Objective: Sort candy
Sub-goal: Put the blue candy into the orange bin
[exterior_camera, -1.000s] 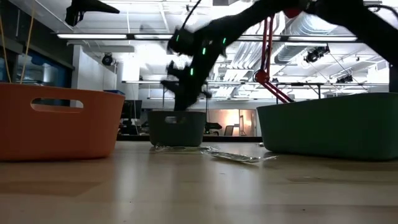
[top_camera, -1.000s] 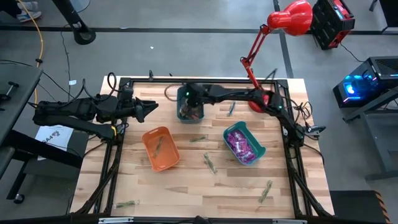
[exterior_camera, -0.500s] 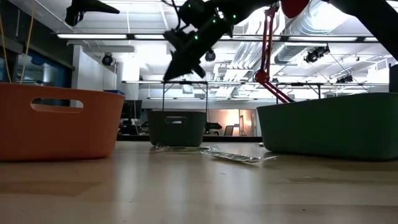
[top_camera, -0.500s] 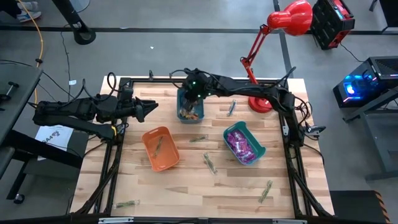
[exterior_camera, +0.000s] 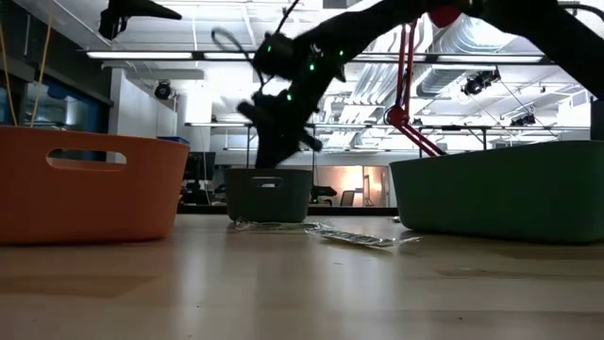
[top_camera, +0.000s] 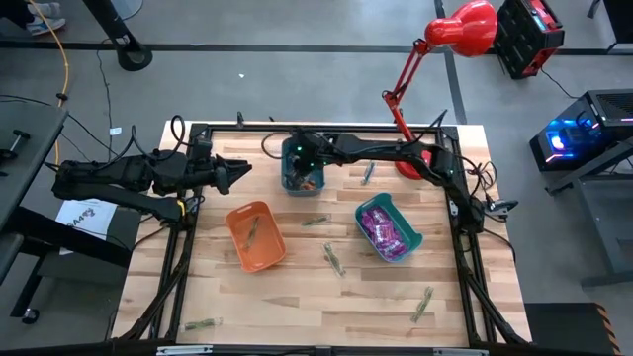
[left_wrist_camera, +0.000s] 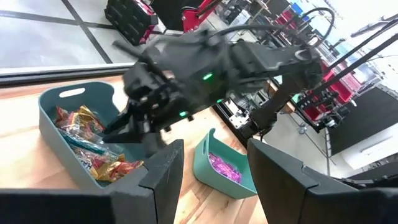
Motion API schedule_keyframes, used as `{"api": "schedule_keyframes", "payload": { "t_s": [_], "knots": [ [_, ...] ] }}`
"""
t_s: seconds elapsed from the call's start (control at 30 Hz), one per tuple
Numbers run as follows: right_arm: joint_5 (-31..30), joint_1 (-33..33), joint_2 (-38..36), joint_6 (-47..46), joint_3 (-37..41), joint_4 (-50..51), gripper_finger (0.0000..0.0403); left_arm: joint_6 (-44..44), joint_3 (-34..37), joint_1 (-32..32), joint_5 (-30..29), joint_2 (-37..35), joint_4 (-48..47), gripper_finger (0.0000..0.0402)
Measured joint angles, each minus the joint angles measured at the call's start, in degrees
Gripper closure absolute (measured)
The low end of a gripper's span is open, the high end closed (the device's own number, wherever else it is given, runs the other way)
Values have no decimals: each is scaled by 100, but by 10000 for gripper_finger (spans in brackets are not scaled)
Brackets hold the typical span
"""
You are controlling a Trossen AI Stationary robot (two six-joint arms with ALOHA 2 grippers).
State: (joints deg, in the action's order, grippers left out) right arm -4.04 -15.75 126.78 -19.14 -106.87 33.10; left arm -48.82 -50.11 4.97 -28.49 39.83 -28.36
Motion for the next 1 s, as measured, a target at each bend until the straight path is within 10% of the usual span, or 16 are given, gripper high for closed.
{"api": "schedule_keyframes", "payload": {
  "t_s": [0.47, 0.73, 1.0],
  "knots": [
    [-251, 93, 865, -599, -11, 195, 199, -10, 0, -2, 99, 0, 1, 229],
    [-295, 210, 615, -141, 17, 362, 374, -46, 0, -2, 96, 0, 0, 229],
    [-542, 108, -266, 272, 2, 483, 396, -11, 0, -2, 94, -2, 0, 229]
  ]
}}
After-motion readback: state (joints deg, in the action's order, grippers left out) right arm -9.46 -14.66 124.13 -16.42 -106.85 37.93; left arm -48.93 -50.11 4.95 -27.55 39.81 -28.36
